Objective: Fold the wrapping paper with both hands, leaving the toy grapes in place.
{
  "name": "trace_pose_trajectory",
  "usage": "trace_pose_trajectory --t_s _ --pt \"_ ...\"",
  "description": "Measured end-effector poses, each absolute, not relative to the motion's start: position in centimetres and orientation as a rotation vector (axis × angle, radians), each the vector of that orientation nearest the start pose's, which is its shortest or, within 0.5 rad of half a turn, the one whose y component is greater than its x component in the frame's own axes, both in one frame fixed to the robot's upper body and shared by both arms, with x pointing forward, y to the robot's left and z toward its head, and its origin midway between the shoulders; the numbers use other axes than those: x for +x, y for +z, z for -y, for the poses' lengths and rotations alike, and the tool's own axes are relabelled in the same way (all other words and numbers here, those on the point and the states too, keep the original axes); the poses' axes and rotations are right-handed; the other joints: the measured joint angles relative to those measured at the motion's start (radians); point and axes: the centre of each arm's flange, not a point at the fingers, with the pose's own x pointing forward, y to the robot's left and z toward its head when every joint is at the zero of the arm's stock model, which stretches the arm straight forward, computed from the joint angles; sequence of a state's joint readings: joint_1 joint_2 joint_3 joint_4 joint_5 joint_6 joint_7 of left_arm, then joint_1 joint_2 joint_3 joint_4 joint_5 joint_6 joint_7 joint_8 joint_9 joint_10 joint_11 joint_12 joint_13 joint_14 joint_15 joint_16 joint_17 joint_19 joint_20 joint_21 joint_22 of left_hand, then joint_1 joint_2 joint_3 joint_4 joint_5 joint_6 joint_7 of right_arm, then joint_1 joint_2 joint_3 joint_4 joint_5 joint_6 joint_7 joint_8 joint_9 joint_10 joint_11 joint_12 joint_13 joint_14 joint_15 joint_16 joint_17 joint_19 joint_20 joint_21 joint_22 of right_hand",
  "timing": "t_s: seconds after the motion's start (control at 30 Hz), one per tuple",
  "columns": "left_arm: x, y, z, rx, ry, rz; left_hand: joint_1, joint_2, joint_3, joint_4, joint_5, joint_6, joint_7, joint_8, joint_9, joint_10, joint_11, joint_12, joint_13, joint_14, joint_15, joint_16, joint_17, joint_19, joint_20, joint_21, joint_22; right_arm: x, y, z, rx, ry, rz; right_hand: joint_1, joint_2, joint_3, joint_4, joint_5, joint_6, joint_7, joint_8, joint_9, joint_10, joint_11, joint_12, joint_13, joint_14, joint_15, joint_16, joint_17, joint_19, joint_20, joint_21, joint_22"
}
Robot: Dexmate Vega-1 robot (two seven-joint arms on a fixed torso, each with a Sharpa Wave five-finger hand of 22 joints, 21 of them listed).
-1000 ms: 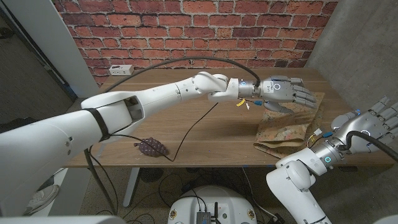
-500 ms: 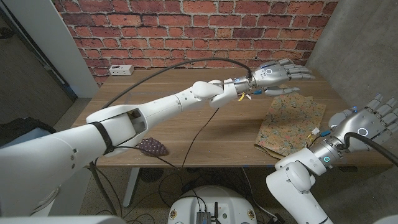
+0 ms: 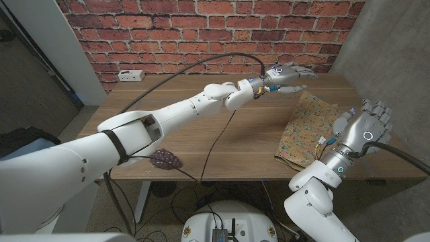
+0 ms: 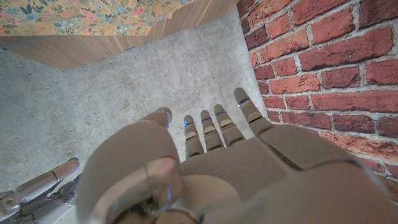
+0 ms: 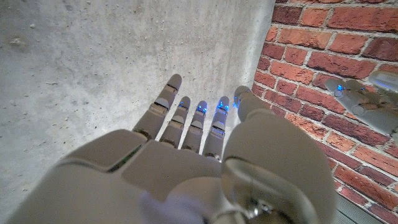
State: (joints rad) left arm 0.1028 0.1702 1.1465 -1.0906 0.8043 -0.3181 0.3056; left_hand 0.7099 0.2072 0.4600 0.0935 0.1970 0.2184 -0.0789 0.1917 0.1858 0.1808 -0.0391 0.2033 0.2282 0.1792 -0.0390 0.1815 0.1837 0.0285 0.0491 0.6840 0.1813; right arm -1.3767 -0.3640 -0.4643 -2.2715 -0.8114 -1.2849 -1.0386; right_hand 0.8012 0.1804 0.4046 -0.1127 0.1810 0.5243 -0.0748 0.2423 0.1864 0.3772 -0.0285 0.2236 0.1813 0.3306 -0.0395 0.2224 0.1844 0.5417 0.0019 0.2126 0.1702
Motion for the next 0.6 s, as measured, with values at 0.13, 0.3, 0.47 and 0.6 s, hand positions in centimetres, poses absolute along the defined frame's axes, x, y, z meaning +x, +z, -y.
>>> trace_pose_trajectory --t_s 0.13,0.3,0.47,0.6 --pt "59.1 12.0 11.6 1.603 -0.368 1.423 0.0 0.0 0.033 0.008 -0.005 -0.006 0.006 -0.005 0.0 -0.011 0.0 -0.004 -0.005 -0.028 0.004 -0.001 0.0 -0.026 -0.001 -0.011 0.0 39.3 -8.0 25.5 -0.947 -1.295 0.299 -0.022 -0.014 0.0 0.0 0.0 0.005 -0.002 0.0 0.0 0.014 0.0 0.0 0.0 0.009 -0.002 0.0 0.0 0.0 0.0 0.0 0.0" --pt "59.9 11.8 12.4 1.634 -0.423 1.384 -0.001 0.0 0.053 0.021 -0.009 -0.017 0.009 -0.008 0.003 -0.021 0.0 -0.004 -0.01 -0.04 0.005 -0.001 0.0 -0.038 -0.007 -0.019 0.0 40.2 -8.1 24.6 -0.971 -1.214 0.311 -0.025 -0.017 0.0 0.0 0.0 0.005 -0.002 -0.007 0.0 0.014 0.0 0.0 0.0 0.009 -0.002 0.0 0.0 -0.011 0.011 0.0 0.0" --pt "61.0 11.2 13.3 1.683 -0.491 1.333 -0.019 -0.005 0.057 0.025 -0.009 -0.028 0.009 -0.008 0.003 -0.025 -0.004 -0.004 -0.014 -0.049 0.007 -0.001 0.0 -0.051 -0.008 -0.024 0.0 41.4 -8.3 23.8 -1.003 -1.107 0.307 -0.037 -0.007 0.008 0.008 0.0 0.002 -0.005 -0.014 0.0 0.014 -0.001 -0.006 0.0 0.008 -0.002 -0.005 0.0 -0.019 0.018 -0.009 0.0" --pt "61.7 10.8 13.8 1.715 -0.522 1.293 -0.027 -0.005 0.064 0.032 -0.009 -0.032 0.013 -0.008 0.003 -0.025 -0.004 -0.004 -0.015 -0.049 0.007 -0.001 0.0 -0.053 -0.01 -0.027 0.0 42.3 -8.4 23.3 -1.021 -1.031 0.304 -0.039 -0.005 0.008 0.008 0.0 0.001 -0.006 -0.015 0.0 0.007 -0.007 -0.013 0.0 0.001 -0.002 -0.005 0.004 -0.029 0.011 -0.013 0.0"
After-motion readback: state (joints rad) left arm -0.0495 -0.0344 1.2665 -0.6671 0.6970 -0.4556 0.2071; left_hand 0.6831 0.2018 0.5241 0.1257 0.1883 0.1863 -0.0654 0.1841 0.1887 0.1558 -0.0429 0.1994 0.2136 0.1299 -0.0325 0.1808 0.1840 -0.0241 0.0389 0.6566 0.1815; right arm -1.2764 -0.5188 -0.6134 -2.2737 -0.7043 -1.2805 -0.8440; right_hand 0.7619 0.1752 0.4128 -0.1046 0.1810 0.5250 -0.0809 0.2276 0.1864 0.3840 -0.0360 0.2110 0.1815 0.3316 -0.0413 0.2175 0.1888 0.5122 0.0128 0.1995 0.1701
